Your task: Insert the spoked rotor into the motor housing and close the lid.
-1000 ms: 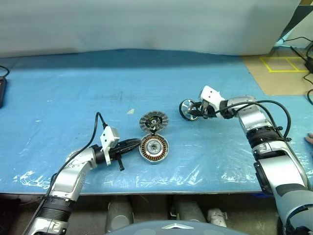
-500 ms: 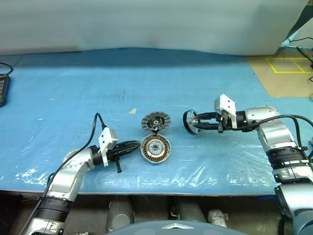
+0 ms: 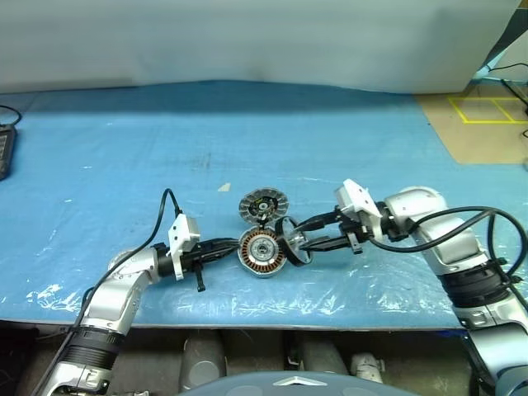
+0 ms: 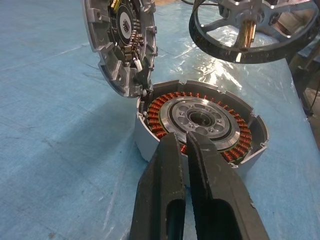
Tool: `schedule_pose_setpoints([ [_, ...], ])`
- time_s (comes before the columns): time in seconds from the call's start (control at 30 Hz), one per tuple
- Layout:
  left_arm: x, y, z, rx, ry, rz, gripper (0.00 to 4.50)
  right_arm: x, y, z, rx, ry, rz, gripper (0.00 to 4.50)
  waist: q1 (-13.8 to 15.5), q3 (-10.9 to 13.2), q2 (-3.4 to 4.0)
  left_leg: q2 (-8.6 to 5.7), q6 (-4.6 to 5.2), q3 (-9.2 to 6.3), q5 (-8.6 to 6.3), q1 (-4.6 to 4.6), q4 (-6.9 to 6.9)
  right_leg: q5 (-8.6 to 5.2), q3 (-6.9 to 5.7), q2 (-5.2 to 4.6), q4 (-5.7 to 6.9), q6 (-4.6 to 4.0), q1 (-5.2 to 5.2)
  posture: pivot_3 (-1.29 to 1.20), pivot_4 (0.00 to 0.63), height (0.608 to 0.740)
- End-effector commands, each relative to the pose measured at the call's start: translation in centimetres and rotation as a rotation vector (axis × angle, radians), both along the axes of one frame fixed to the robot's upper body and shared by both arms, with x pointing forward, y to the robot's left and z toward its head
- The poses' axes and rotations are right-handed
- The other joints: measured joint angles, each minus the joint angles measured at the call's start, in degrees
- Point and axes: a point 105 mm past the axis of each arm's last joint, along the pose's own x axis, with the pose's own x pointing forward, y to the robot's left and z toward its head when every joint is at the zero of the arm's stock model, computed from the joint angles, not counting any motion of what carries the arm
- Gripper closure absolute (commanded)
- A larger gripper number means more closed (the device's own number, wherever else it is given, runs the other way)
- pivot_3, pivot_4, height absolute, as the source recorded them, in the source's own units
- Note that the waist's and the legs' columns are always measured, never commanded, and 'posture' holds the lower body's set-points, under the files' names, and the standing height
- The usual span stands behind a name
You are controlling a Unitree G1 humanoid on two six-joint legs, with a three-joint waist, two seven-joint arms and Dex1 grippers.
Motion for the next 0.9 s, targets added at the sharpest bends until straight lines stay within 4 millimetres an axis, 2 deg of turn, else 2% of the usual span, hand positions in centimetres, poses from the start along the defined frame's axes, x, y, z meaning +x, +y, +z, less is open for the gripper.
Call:
schedule_pose_setpoints([
  [0.03, -0.2, -0.2, 0.5, -0.009, -0.027, -0.009, 4.21, 0.6, 0.8, 0.2, -0.011, -0.058, 0.016, 3.25, 0.0, 0.0, 0.0, -0.01, 0.0, 0.0, 0.0, -0.02, 0.0, 0.0, -0.01, 0.0, 0.0, 0.0, 0.0, 0.0, 0.15, 0.74],
  [0.47, -0.6, -0.1, 0.3, -0.012, -0.022, 0.022, 4.21, 1.4, 2.3, 0.3, -0.008, -0.093, 0.051, 3.25, 0.0, 0.0, 0.0, -0.04, 0.0, 0.0, 0.0, 0.0, 0.02, 0.01, 0.0, 0.0, 0.03, 0.0, 0.01, 0.0, 0.15, 0.74],
  [0.9, -0.6, 0.1, 0.3, -0.012, -0.027, 0.043, 4.21, 1.6, 2.3, -0.9, -0.031, -0.069, 0.058, 3.25, 0.0, 0.0, 0.0, -0.06, 0.0, 0.0, 0.0, 0.0, 0.07, 0.01, -0.01, 0.0, 0.09, 0.0, 0.01, 0.0, 0.15, 0.74],
])
